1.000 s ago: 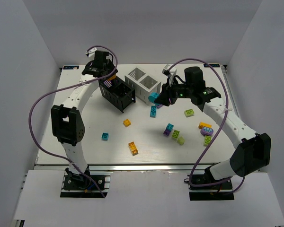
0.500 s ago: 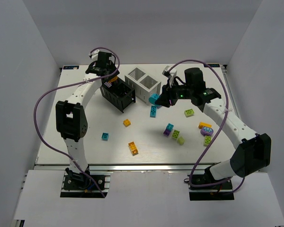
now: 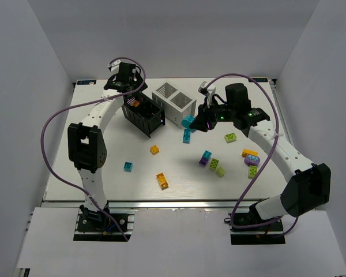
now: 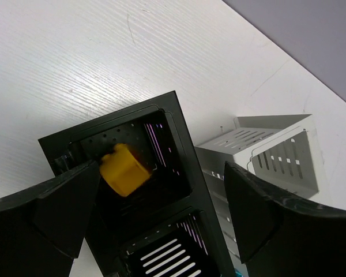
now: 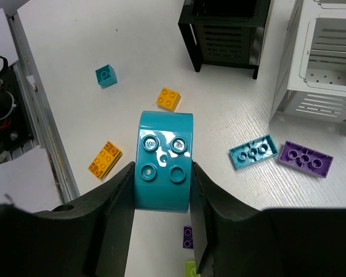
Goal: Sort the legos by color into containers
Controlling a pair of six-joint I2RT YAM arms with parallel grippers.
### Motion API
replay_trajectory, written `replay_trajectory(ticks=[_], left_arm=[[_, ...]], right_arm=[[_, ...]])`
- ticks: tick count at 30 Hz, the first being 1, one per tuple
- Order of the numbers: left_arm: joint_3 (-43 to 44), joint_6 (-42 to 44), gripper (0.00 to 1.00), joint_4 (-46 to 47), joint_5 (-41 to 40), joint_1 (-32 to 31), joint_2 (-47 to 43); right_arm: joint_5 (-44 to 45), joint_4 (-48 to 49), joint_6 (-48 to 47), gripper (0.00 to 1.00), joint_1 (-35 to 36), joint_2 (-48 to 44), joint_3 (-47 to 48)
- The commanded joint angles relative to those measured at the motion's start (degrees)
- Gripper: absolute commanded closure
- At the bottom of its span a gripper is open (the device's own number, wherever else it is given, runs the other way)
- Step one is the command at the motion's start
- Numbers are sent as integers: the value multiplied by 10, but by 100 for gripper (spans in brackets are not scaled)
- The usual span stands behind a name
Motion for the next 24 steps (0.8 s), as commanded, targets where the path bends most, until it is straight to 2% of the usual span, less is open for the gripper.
replay_trajectory(ticks=[1, 5, 8, 9, 11, 12, 13, 15, 16, 18, 19, 22, 24], left_arm=[[14, -1, 2, 2, -8, 2, -32], [4, 1, 2, 12, -11, 2, -65], [-24, 10, 11, 27, -2, 6, -118], [-59, 13, 27, 42, 3, 7, -137], [-109, 9, 53, 70, 24, 18, -206], [-170, 3, 74, 83, 32, 23, -233], [-203, 0, 80, 92, 42, 26, -261], [-266, -6, 82, 107, 68, 41, -344], [-323, -9, 71, 106, 75, 51, -370], [-376, -15, 45, 106, 104, 59, -444], [-420, -13, 25, 103, 116, 62, -466], [-483, -13, 8, 50, 137, 66, -551], [-507, -17, 4, 29, 142, 66, -580]], right_arm=[[-17, -3, -13, 100, -1, -6, 14], [-21, -10, -47, 100, -1, -2, 21], [-49, -27, -117, 100, 0, 8, 36], [-52, -35, -137, 100, 5, 13, 47], [-49, -42, -194, 100, 13, 30, 59], [-45, -50, -209, 100, 23, 39, 76], [-37, -52, -221, 100, 29, 47, 86], [-7, -52, -245, 100, 50, 76, 106], [17, -42, -248, 100, 57, 95, 124], [43, -25, -244, 100, 77, 116, 143], [59, 2, -237, 100, 84, 126, 163], [135, 47, -229, 100, 117, 183, 206], [160, 62, -249, 100, 145, 208, 230]])
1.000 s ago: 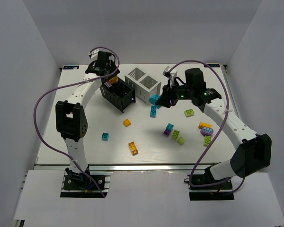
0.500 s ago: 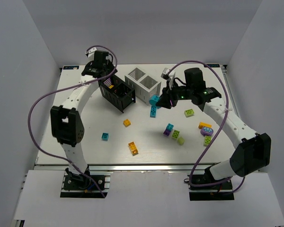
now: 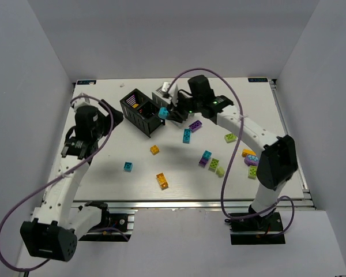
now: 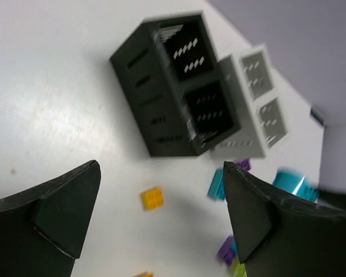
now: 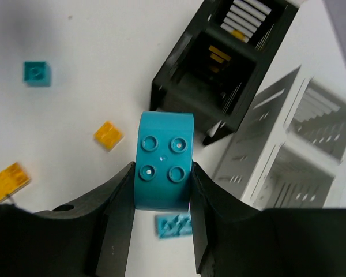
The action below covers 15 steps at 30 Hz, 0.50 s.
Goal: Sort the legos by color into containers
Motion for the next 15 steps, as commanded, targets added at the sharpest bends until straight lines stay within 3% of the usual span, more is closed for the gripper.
replay_trajectory(ticks=[1, 7, 15], left_arm=[[-52, -9, 3, -56, 39, 0, -46], [-151, -48, 2, -90, 29, 0, -170], [-201, -65, 2, -104, 19, 0, -217]], right_arm=[[79, 70, -36, 100, 39, 49, 63], [156, 80, -87, 100, 68, 153, 176], [190, 90, -129, 100, 73, 211, 224]])
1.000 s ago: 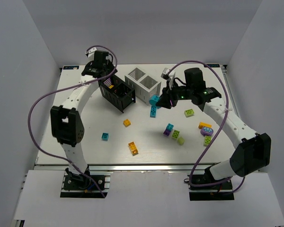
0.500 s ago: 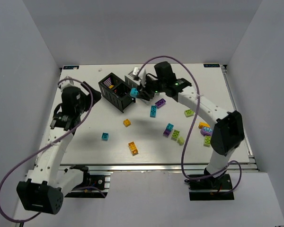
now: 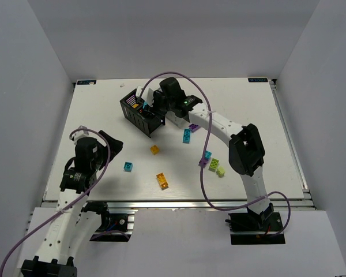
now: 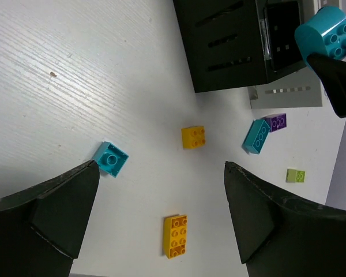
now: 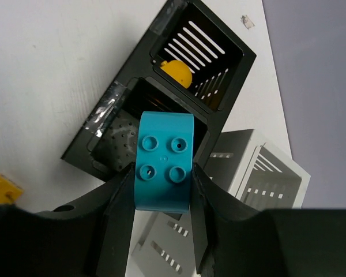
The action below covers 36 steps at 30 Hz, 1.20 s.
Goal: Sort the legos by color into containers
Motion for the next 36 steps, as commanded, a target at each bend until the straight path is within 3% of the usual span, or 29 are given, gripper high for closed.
replay_trajectory(ticks=[1, 4, 13, 17, 19, 25, 28, 30, 31, 34, 35, 36], left_arm=[[0, -4, 2, -9, -5, 0, 5], [0, 1, 2, -7, -2, 0, 21], [-8, 7, 2, -5, 2, 0, 29], [-22, 8, 2, 0, 16, 0, 32], [-28, 6, 2, -3, 18, 0, 46], [-44, 10, 2, 14, 38, 0, 77], [-41, 10, 3, 18, 42, 0, 80], [-39, 9, 8, 15, 42, 0, 85], [-39, 10, 17, 15, 43, 0, 89], [-42, 16, 34, 19, 50, 0, 110], [-43, 23, 45, 19, 50, -1, 117], [-43, 26, 48, 20, 50, 0, 132]], right_arm=[[30, 32, -30, 100, -2, 10, 39], [29, 32, -35, 97, -1, 18, 44], [21, 32, -47, 72, 1, 34, 41], [23, 31, -49, 35, 0, 33, 38], [24, 38, -49, 25, 1, 28, 34], [10, 27, -27, 19, 0, -15, 28], [-18, -2, -10, 11, -2, -61, 17], [-48, -21, 12, 11, -10, -102, 8], [-107, -34, 22, 12, -16, -119, -7], [-220, -84, 46, 26, -40, -181, -48], [-241, -108, 47, 39, -48, -196, -83], [-256, -116, 45, 46, -50, -227, -105]])
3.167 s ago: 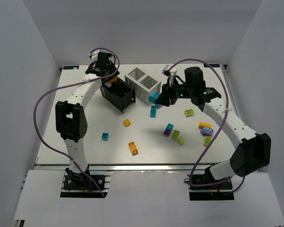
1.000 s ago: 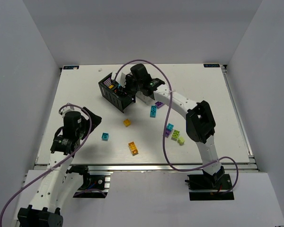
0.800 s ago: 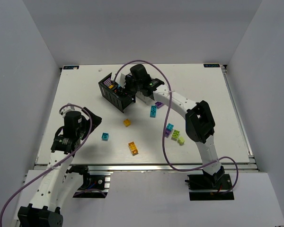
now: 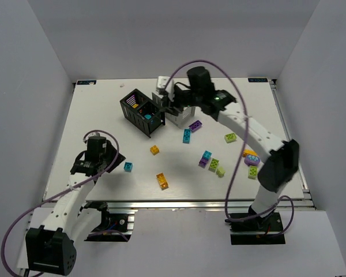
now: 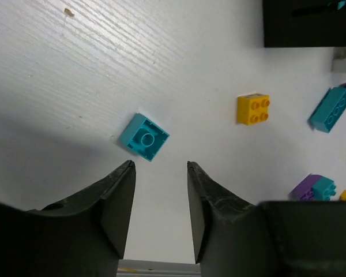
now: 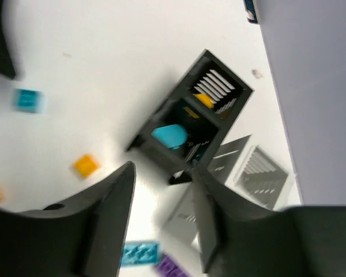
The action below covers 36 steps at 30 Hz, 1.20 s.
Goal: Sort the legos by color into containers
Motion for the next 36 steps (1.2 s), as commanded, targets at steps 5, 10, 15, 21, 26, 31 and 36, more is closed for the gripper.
replay_trajectory(ticks=[5, 10, 15, 21, 26, 31, 36], left_arm=[[18, 50, 41, 18, 22, -15, 71], [55, 82, 27, 7, -28, -66, 133], [101, 112, 25, -4, -89, -127, 231], [124, 137, 27, -13, -146, -149, 293], [142, 160, 29, -30, -173, -149, 314], [146, 167, 30, -24, -167, -149, 304], [142, 161, 31, -21, -164, -150, 262]], right_arm=[[-143, -48, 35, 44, -24, -186, -233], [-149, -41, 78, 11, -32, -266, -312], [-160, -42, 104, 11, -71, -298, -355], [-197, -46, 141, 11, -137, -291, -359], [-198, -47, 141, 11, -150, -287, -358], [-197, -47, 141, 11, -153, -283, -357], [-197, -49, 141, 11, -154, -281, -358]])
